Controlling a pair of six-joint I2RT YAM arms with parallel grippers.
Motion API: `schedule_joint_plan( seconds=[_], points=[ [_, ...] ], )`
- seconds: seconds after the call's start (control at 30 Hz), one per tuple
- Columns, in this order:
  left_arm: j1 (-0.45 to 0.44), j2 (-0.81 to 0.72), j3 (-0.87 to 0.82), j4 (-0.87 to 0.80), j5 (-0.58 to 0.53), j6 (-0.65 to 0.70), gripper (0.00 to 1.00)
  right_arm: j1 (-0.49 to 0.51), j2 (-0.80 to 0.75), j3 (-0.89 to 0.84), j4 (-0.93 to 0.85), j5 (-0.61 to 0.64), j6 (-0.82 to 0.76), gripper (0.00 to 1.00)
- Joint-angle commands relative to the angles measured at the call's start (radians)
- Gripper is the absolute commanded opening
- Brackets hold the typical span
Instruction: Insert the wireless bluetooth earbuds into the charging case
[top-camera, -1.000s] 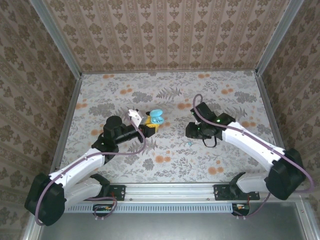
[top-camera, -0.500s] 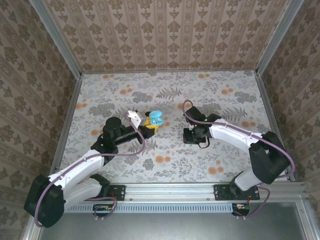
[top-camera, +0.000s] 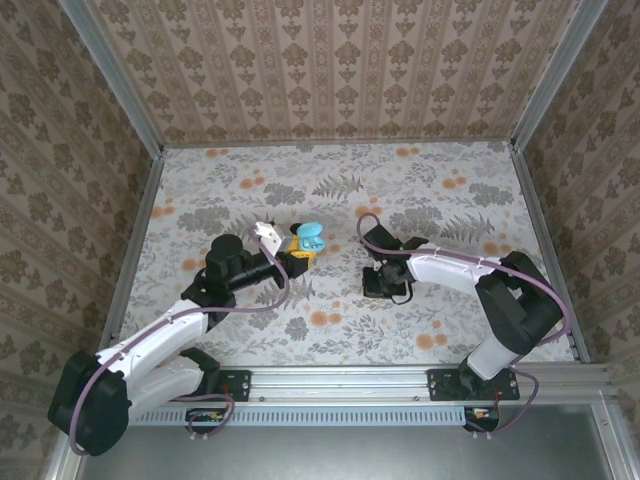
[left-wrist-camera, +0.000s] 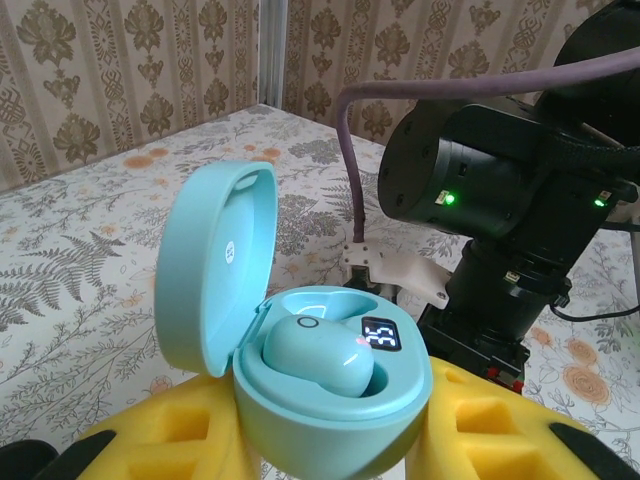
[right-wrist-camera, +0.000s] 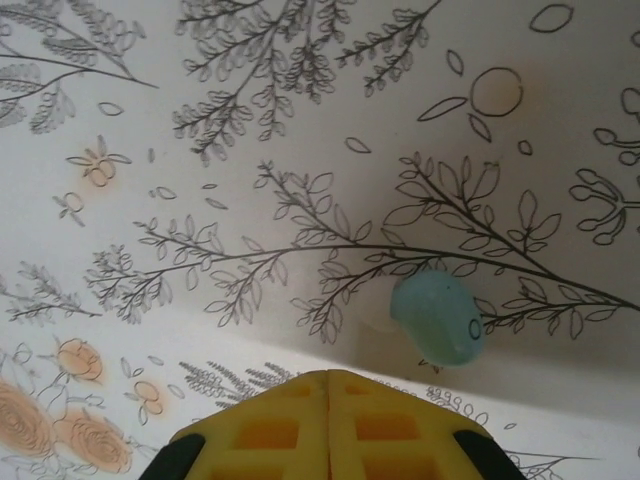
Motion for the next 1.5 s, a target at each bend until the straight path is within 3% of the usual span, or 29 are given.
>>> schedule_joint_plan(
  seconds=[0.0,0.33,0.9,1.1,1.27,1.47],
  points=[
    [0.011,-0.004,0.000,0.001,0.002,0.001,0.20,0.002,0.032,0.003,-0.020,0.067,-0.001,0.07],
    [0.012,0.006,-0.002,0.012,0.003,0.001,0.20,-0.016,0.044,0.030,-0.117,0.164,-0.031,0.06],
    [0.014,-0.037,-0.001,-0.034,-0.006,0.012,0.20,-0.067,0.189,0.259,-0.187,0.243,-0.155,0.04],
    [0.017,-0.072,-0.009,-0.060,-0.021,0.021,0.20,-0.066,0.104,0.263,-0.246,0.285,-0.165,0.04],
    [0.020,-0.067,-0.009,-0.056,-0.019,0.022,0.20,-0.061,0.020,0.265,-0.262,0.270,-0.197,0.10],
    [0.022,-0.054,0.000,-0.045,-0.009,0.018,0.20,-0.026,-0.006,0.266,-0.230,0.221,-0.414,0.25]
  ],
)
